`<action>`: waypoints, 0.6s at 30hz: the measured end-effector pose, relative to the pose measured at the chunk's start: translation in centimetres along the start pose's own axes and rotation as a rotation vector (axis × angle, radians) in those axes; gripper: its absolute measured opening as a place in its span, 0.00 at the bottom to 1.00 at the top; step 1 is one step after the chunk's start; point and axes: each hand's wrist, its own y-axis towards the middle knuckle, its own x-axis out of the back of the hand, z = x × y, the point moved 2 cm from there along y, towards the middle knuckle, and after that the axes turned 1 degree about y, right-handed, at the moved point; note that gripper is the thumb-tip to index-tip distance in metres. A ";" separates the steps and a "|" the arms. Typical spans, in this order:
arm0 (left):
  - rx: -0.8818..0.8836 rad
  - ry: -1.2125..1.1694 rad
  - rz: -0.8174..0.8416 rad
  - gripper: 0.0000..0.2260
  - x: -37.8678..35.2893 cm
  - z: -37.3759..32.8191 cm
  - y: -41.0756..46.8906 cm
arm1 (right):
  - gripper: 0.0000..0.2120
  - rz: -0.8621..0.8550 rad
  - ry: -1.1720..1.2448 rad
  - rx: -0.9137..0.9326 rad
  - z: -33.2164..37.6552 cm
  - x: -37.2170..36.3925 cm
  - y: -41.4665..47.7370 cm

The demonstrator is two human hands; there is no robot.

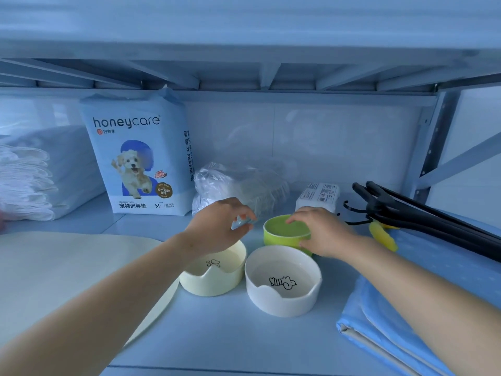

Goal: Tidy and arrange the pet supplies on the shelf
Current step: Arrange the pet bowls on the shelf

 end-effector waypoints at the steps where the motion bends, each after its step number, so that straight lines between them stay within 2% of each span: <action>1: -0.007 0.002 0.005 0.07 -0.1 0.2 0.3 | 0.24 0.003 0.001 -0.002 0.1 -0.1 0.2; 8: -0.105 0.003 0.086 0.08 -1.4 0.4 2.1 | 0.23 0.027 -0.021 0.012 -0.5 -0.8 0.3; 12: -0.143 0.014 0.107 0.09 -2.0 0.7 2.8 | 0.18 0.012 -0.038 0.037 -0.8 -1.2 -0.3; 18: -0.245 0.008 0.156 0.11 -3.4 1.0 3.6 | 0.17 -0.010 -0.008 -0.037 -1.2 -1.1 -0.6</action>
